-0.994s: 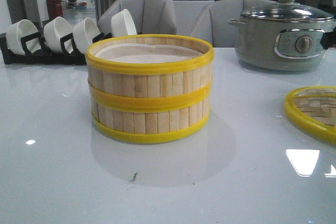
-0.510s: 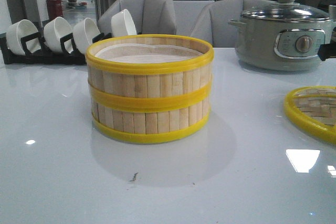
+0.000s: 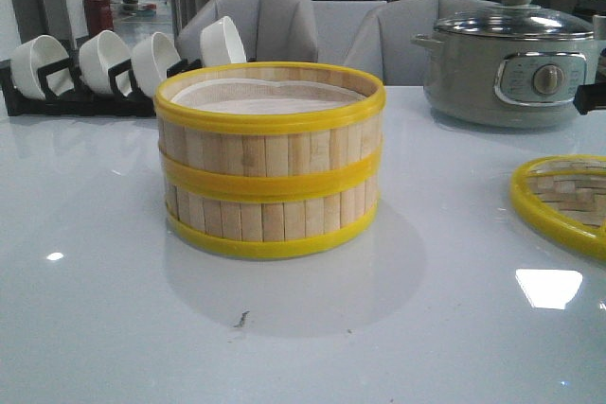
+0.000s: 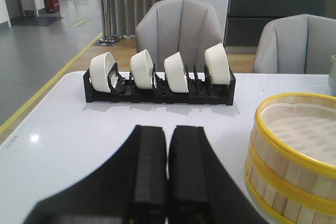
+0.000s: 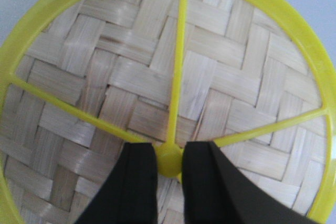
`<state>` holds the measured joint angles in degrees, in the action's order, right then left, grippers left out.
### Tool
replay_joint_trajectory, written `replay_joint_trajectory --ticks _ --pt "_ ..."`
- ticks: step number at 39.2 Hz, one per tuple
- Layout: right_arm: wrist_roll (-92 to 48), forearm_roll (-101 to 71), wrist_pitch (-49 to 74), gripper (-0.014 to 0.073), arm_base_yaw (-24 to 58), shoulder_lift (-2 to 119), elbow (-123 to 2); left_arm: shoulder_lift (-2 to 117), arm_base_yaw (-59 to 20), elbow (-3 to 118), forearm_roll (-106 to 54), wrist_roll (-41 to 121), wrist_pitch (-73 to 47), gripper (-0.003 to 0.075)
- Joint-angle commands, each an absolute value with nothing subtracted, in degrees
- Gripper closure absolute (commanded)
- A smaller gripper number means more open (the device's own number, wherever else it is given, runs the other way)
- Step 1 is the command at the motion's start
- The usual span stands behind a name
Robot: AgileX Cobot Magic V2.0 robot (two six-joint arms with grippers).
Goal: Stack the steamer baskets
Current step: 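Grasp the lid hub with the right gripper and lift it, then carry the lid over the stacked baskets and lower it on top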
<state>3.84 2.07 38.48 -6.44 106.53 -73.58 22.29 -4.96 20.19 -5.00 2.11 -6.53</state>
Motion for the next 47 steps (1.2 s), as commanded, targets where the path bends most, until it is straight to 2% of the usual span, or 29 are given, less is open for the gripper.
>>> replay_joint_trajectory --ticks 1,5,11,33,47 --pt "3.4 2.4 36.5 0.0396 -6.9 103.6 -75.6 22.6 -4.9 21.9 -5.2 1.5 -1.3 0.0633" --pt "3.4 2.4 36.5 0.0415 -6.9 103.6 -75.6 22.6 -4.9 21.9 -5.2 1.5 -1.3 0.0633" --pt "3.4 2.4 36.4 0.0551 -6.9 103.6 -75.6 22.6 -4.9 21.9 -5.2 1.5 -1.3 0.0633" --pt "3.4 2.4 44.4 0.0538 -5.9 96.9 -83.3 22.6 -4.9 21.9 -5.2 1.5 -1.3 0.0633" --pt "3.4 2.3 51.4 0.0538 3.3 94.1 -93.2 22.6 -4.9 21.9 -5.2 1.5 -1.3 0.0633"
